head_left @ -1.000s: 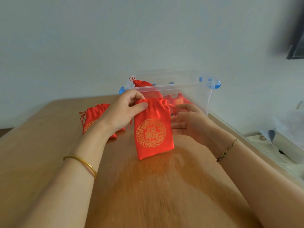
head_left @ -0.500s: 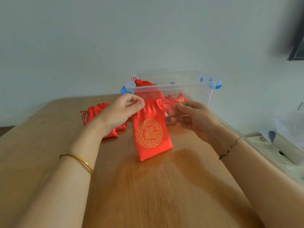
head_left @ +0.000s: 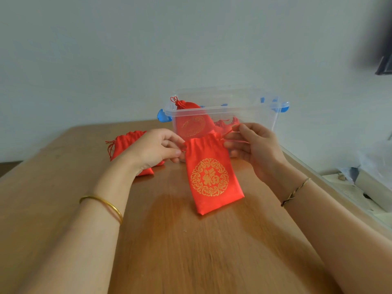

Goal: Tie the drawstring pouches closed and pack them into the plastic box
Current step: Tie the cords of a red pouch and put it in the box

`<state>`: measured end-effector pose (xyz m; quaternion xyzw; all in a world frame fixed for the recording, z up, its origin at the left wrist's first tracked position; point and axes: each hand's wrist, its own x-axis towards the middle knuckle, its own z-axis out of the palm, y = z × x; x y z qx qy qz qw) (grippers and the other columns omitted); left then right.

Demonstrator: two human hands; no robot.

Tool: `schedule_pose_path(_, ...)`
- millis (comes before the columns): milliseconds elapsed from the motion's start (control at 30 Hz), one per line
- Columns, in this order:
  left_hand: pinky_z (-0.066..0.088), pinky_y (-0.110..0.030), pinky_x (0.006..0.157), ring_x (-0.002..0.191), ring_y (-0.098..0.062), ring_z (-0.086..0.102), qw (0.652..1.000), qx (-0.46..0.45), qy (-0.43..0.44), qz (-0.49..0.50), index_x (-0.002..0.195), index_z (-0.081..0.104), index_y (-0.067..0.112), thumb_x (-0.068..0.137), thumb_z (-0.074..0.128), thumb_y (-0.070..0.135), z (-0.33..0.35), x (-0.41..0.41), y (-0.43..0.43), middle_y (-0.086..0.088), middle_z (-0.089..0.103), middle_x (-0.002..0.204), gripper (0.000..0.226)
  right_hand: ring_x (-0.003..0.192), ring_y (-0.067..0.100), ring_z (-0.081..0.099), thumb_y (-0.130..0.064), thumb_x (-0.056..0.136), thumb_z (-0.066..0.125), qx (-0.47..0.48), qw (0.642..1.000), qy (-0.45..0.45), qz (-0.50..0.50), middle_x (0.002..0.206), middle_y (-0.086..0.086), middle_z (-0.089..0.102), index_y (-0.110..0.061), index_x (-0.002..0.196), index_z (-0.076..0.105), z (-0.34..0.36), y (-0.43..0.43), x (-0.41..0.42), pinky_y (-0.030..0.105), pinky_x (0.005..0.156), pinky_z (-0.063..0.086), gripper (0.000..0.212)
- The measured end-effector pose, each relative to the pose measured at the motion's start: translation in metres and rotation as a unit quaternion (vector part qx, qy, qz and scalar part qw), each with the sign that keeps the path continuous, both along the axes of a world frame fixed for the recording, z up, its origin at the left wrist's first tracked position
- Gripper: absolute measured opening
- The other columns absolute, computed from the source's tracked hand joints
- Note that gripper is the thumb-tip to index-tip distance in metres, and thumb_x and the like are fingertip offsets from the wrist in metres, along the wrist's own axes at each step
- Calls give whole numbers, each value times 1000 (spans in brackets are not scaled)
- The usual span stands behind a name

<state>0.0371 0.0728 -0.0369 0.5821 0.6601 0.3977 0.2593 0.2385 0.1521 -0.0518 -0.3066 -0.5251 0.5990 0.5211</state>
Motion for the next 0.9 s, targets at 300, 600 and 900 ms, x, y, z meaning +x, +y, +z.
schedule_pose_path(300, 45, -30, 69, 62, -13, 52, 984, 90, 64, 143, 69, 65, 20, 80, 68, 10, -3, -13, 5, 2, 61, 66, 15, 53, 19, 62, -13, 91, 46, 158, 953, -204, -159, 60, 0, 64, -9, 79, 61, -5, 10, 8, 31, 57, 50, 19)
schedule_pose_path(600, 41, -33, 70, 61, -17, 44, 974, 85, 49, 206, 64, 53, 14, 95, 43, 20, 3, -14, 4, -1, 50, 65, 33, 35, 7, 29, -14, 90, 41, -160, 987, -20, -28, 41, -7, 34, -18, 62, 46, -3, 18, 13, 16, 36, 26, 29)
schedule_pose_path(900, 44, -21, 55, 57, -11, 57, 900, 134, -390, 140, 57, 38, 19, 91, 40, 18, 26, 1, -1, 3, 64, 56, 34, 37, 8, 29, -13, 88, 41, -135, 986, 40, -94, 48, -5, 36, -16, 62, 50, 4, 12, 11, 16, 36, 25, 28)
